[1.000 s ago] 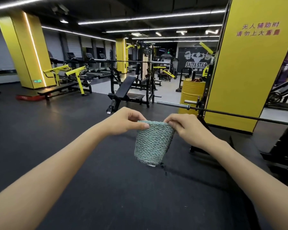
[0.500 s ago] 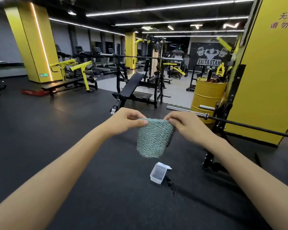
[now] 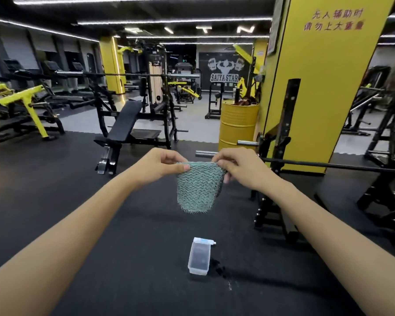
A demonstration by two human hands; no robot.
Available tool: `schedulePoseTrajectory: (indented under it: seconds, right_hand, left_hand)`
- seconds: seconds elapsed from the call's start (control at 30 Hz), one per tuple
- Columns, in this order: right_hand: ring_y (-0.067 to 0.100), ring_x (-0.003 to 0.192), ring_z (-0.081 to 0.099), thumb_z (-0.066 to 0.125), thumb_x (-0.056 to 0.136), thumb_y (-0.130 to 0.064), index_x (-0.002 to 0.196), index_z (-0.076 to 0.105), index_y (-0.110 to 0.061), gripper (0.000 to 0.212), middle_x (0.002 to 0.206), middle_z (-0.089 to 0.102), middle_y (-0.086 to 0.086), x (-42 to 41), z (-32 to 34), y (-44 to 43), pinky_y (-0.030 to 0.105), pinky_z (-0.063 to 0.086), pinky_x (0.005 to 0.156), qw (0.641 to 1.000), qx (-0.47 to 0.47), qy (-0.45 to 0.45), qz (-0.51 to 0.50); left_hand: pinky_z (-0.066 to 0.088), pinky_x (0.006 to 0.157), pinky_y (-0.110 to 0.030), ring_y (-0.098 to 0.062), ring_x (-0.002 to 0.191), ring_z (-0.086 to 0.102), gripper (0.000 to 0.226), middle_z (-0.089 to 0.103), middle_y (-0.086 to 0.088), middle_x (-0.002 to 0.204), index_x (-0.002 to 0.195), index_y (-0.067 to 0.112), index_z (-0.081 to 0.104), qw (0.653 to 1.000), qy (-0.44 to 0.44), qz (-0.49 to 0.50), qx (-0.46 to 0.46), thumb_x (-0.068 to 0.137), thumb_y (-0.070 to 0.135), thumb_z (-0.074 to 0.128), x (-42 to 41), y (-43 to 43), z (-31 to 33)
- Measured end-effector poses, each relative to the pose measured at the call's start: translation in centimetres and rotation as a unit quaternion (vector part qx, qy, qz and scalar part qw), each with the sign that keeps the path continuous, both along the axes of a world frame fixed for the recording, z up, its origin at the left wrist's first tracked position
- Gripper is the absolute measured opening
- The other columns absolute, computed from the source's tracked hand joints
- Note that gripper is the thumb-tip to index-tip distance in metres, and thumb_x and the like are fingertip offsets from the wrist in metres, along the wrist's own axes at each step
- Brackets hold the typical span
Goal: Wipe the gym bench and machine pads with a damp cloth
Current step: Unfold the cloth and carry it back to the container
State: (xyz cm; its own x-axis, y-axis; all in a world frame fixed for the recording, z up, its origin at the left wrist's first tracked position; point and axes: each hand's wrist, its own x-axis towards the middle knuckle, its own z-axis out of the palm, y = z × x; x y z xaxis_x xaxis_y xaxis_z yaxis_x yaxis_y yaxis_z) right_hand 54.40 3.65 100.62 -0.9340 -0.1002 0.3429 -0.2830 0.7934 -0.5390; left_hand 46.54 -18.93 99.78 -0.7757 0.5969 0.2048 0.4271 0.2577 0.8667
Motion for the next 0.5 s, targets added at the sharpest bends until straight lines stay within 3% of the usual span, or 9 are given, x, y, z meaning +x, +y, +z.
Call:
schedulePoseTrajectory:
  seconds: [0.17, 0.23, 0.33, 0.5]
  right_hand:
    - [0.008, 0.061, 0.067, 0.06, 0.097, -0.013, 0.09, 0.067, -0.015, 0.01, 0.078, 0.066, -0.009, -4.9, -1.6, 0.6, 0.019, 0.053, 0.069, 0.996, -0.06, -0.018, -0.057]
    - [0.01, 0.062, 0.065, 0.07, 0.091, -0.019, 0.085, 0.067, -0.019, 0.006, 0.082, 0.069, -0.002, -6.5, -2.6, 1.3, 0.019, 0.049, 0.065, 0.994, -0.076, -0.039, -0.072]
    - [0.003, 0.06, 0.052, 0.082, 0.079, -0.024, 0.086, 0.067, -0.022, 0.017, 0.09, 0.071, 0.002, -9.3, -4.4, 2.9, 0.015, 0.04, 0.061, 0.992, -0.041, -0.057, -0.109]
    - [-0.001, 0.052, 0.056, 0.075, 0.084, -0.011, 0.085, 0.067, -0.017, 0.01, 0.085, 0.073, 0.01, -16.0, -7.8, 6.6, 0.008, 0.037, 0.059, 0.988, -0.029, -0.089, -0.123]
  left_hand:
    - [0.052, 0.086, -0.022, -0.013, 0.087, 0.066, 0.016, 0.075, -0.016, 0.099, 0.098, 0.0, 0.072, 0.997, 0.007, -0.064, -0.031, 0.088, 0.011, 0.071, -7.9, 1.8, -0.7]
    - [0.052, 0.077, -0.015, -0.007, 0.08, 0.065, 0.01, 0.074, -0.009, 0.088, 0.095, 0.001, 0.072, 0.997, -0.001, -0.075, -0.026, 0.088, 0.008, 0.07, -10.6, 3.1, -1.6]
    - [0.05, 0.072, -0.011, 0.001, 0.071, 0.064, 0.003, 0.073, 0.007, 0.076, 0.087, 0.009, 0.073, 0.994, -0.022, -0.1, -0.027, 0.087, 0.007, 0.071, -14.2, 5.5, -3.5]
    - [0.051, 0.073, -0.012, 0.001, 0.071, 0.065, 0.006, 0.074, 0.008, 0.074, 0.085, 0.012, 0.072, 0.99, -0.066, -0.116, -0.038, 0.086, 0.006, 0.071, -21.1, 9.1, -7.7]
